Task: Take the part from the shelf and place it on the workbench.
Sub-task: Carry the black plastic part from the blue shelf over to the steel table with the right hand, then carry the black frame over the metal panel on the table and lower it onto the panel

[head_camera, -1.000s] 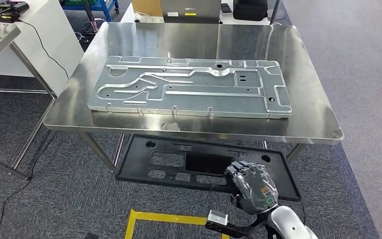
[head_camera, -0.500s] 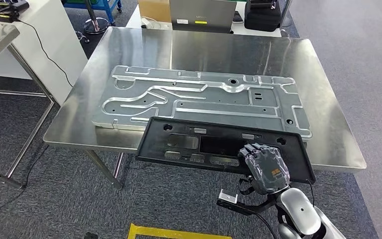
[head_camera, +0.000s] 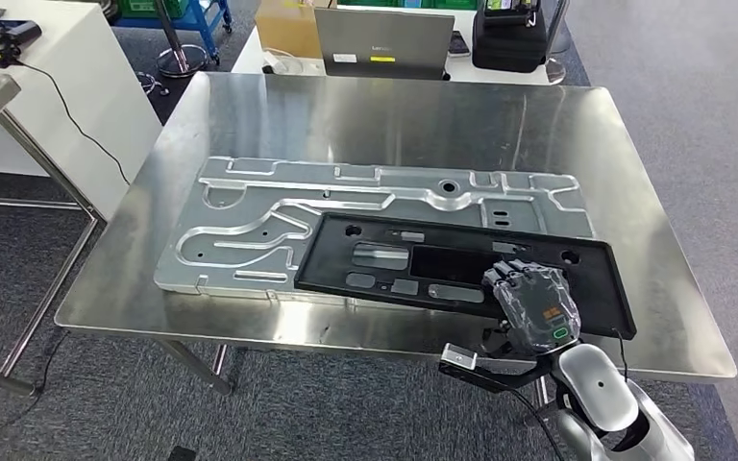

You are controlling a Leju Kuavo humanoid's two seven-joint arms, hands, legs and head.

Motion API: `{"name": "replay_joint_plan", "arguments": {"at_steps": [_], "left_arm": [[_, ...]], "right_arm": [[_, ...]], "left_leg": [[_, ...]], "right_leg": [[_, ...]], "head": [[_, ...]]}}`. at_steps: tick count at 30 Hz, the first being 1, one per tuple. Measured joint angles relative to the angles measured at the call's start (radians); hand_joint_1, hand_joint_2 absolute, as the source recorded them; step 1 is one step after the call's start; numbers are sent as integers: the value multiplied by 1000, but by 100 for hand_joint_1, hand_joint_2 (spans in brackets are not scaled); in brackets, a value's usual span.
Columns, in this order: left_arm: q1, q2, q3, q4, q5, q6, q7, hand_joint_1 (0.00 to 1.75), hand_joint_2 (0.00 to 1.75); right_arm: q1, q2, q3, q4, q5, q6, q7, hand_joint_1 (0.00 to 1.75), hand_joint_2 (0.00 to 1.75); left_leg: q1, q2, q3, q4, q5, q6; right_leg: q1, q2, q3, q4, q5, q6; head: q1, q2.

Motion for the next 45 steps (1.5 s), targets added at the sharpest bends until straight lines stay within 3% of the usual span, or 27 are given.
{"name": "replay_joint_plan", "arguments": {"at_steps": [2, 4, 6, 8, 10, 11, 12, 13, 14, 16, 17, 18, 21, 23, 25, 27, 28, 30, 31, 32, 36, 38, 40, 41, 42, 43, 45], "left_arm": [[4, 1, 0, 2, 4, 2, 0, 0, 0], [5, 2, -1, 4, 6, 4, 0, 0, 0], [6, 3, -1, 4, 8, 5, -2, 0, 0], [7, 3, -2, 4, 8, 6, -3, 0, 0], [7, 3, -4, 4, 8, 6, -2, 0, 0], [8, 3, -5, 4, 8, 6, -2, 0, 0], [9, 4, -5, 5, 8, 6, -2, 0, 0], [9, 4, -6, 5, 8, 7, -1, 0, 0], [10, 3, -6, 5, 8, 9, -1, 0, 0], [7, 3, -6, 7, 9, 17, 2, 0, 87], [6, 3, -6, 9, 8, 23, 4, 0, 131], [4, 3, -7, 10, 7, 30, 6, 0, 131], [0, 4, -8, 10, 3, 51, 16, 0, 0], [-3, 5, -8, 10, 7, 48, 21, 0, 0], [-3, 5, -8, 10, 11, 38, 23, 0, 0], [1, 5, -8, 10, 14, 31, 24, 0, 0], [1, 6, -8, 10, 15, 29, 24, 0, 0], [0, 9, -8, 10, 17, 23, 24, 0, 0], [-1, 10, -7, 10, 20, 17, 24, 0, 0], [-2, 11, -7, 10, 23, 12, 23, 0, 0], [-1, 12, -7, 10, 28, 1, 21, 0, 0], [-4, 12, -7, 10, 28, -1, 20, 0, 0], [-4, 12, -7, 10, 28, -4, 20, 0, 0], [-4, 12, -6, 10, 28, -6, 20, 0, 0], [-4, 12, -6, 10, 28, -8, 20, 0, 0], [-4, 12, -6, 10, 28, -10, 20, 0, 0], [-4, 12, -6, 10, 29, -13, 20, 0, 0]], "right_arm": [[7, -3, -19, 4, 1, -14, 5, 175, 175], [24, -10, -48, 4, -14, -23, 6, 175, 175], [45, -17, -87, 3, -33, -21, 0, 175, 175], [61, -21, -126, 3, -47, -18, -8, 175, 175], [79, -23, -159, 7, -54, -15, -12, 175, 175], [89, -23, -172, 10, -57, -13, -13, 175, 175], [99, -24, -184, 13, -60, -11, -14, 175, 175], [108, -24, -194, 17, -63, -9, -16, 175, 175], [115, -24, -202, 21, -66, -7, -17, 175, 175], [128, -24, -220, 33, -73, -3, -20, 87, 87], [134, -24, -228, 38, -75, 1, -21, 44, 44], [140, -23, -237, 43, -78, 4, -23, 0, 0], [158, -22, -261, 48, -85, 8, -29, 0, 0], [168, -20, -272, 50, -88, 8, -30, 0, 0], [178, -16, -277, 53, -91, 9, -31, 0, 0], [190, -9, -282, 58, -94, 8, -33, 0, 0], [195, -6, -285, 60, -95, 7, -33, 0, 0], [202, -1, -289, 63, -98, 5, -33, 0, 0], [204, 2, -291, 64, -100, 4, -34, 0, 0], [206, 4, -293, 65, -101, 4, -34, 0, 0], [214, 10, -299, 66, -102, 1, -36, 0, 0], [216, 12, -302, 67, -102, 0, -36, 0, 0], [219, 13, -303, 68, -102, -2, -36, 0, 0], [221, 14, -303, 69, -102, -2, -36, 0, 0], [224, 16, -303, 69, -102, -2, -36, 0, 0], [226, 18, -303, 70, -101, -3, -37, 0, 0], [228, 20, -303, 69, -98, -5, -37, 0, 0]], "left_leg": [[-7, 2, 7, -53, 69, 15], [-9, 0, 21, -63, 62, 29], [-6, -3, 49, -83, 55, 43], [-5, -4, 76, -97, 44, 53], [-5, -6, 98, -100, 25, 57], [-5, -7, 111, -100, 15, 57], [-5, -8, 127, -100, 3, 55], [-5, -9, 144, -100, -9, 53], [-5, -9, 157, -100, -21, 50], [-6, -10, 178, -97, -43, 41], [-7, -11, 180, -97, -50, 35], [-8, -12, 184, -96, -54, 30], [-10, -9, 182, -74, -64, 14], [-6, -5, 136, 15, -99, 3], [-2, -3, 61, 133, -148, -6], [0, -2, 20, 165, -146, -9], [1, -2, 25, 130, -115, -8], [0, -2, 67, 0, -31, -3], [-2, -2, 83, -50, -10, 2], [-4, -2, 92, -80, 6, 7], [-5, -1, 93, -99, 36, 33], [-1, 2, 85, -108, 50, 45], [-3, 3, 70, -107, 61, 51], [-4, 4, 60, -106, 66, 51], [-4, 4, 50, -103, 72, 50], [-4, 4, 41, -100, 77, 48], [-4, 3, 24, -92, 86, 42]], "right_leg": [[0, 1, 18, -3, -19, 13], [0, 1, 26, 1, -18, 28], [-2, -1, 14, 43, -13, 38], [-5, -2, -45, 141, -36, 46], [-6, -2, -130, 235, -85, 52], [-7, -2, -162, 253, -100, 55], [-8, -3, -180, 242, -94, 56], [-8, -3, -185, 202, -62, 55], [-7, -3, -180, 144, -5, 52], [-2, -5, -174, 50, 101, 41], [1, -5, -175, 29, 130, 33], [4, -6, -177, 25, 134, 25], [-1, -5, -158, 9, 129, 6], [-5, -6, -142, 0, 124, -3], [-5, -7, -133, -1, 116, -9], [-5, -6, -124, -1, 109, -9], [-5, -5, -119, 0, 106, -8], [-5, -4, -110, 1, 103, -4], [-5, -3, -110, 2, 102, -1], [-4, -2, -112, 3, 102, 4], [-5, 0, -117, 11, 92, 29], [-7, -1, -138, 74, 30, 38], [-9, -2, -177, 196, -53, 46], [-10, -2, -189, 245, -77, 49], [-11, -2, -186, 265, -82, 51], [-12, -3, -161, 242, -67, 52], [-15, -3, -67, 107, -23, 51]], "head": [[-1, 0], [-2, 0], [-2, 0], [-2, 0], [-2, 0], [-2, 0], [-2, 0], [-2, 0], [-2, 0], [-1, 0], [-1, 0], [-1, 0], [0, 0], [0, 0], [0, 0], [0, 0], [0, 0], [0, 0], [0, 0], [0, 0], [0, 0], [0, 0], [0, 0], [0, 0], [0, 0], [0, 0], [0, 0]]}}
